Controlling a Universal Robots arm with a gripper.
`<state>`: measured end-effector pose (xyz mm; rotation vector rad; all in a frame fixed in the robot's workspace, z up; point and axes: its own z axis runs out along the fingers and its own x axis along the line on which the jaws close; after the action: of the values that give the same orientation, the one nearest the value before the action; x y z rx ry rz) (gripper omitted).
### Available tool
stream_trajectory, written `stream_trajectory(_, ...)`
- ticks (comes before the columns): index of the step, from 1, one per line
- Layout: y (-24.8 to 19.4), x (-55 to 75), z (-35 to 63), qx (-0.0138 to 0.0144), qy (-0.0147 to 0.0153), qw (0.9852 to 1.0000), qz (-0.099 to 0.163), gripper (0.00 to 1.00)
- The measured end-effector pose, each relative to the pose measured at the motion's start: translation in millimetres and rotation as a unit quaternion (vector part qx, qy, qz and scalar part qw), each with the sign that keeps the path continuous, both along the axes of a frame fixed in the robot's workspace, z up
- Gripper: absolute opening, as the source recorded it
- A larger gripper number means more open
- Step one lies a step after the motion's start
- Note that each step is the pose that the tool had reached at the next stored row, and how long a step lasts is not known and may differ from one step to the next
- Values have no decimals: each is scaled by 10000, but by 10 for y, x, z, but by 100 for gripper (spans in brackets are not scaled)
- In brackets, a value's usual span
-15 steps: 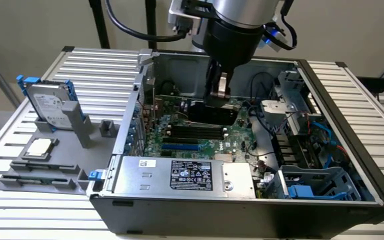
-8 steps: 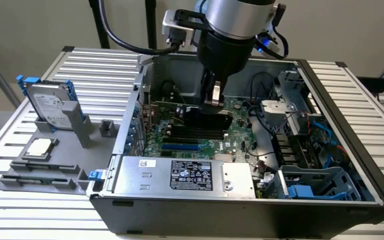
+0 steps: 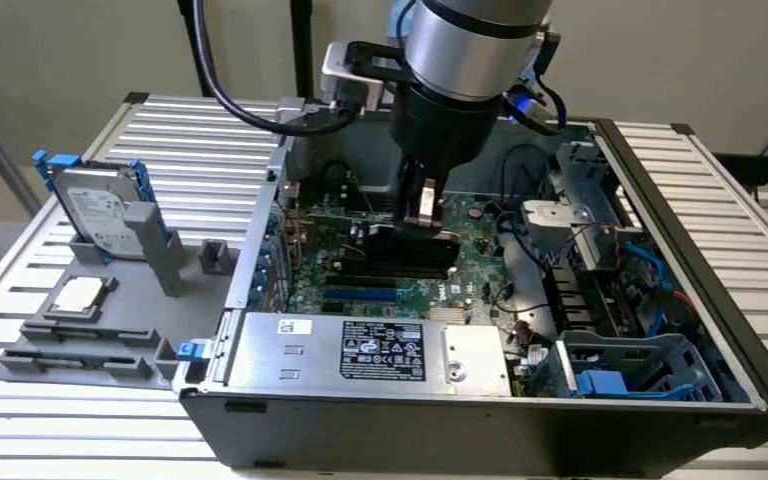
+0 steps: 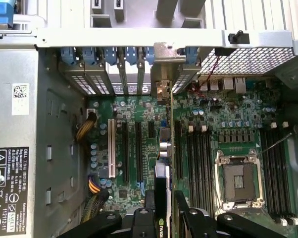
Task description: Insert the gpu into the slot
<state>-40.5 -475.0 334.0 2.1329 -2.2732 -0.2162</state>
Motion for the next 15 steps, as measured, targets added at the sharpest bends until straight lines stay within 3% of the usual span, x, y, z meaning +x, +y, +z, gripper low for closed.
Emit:
stream_trajectory(10, 0, -13, -183, 45, -6, 10000, 0, 26)
stream_trajectory(15, 0, -37, -266, 103, -9, 9999, 0, 26)
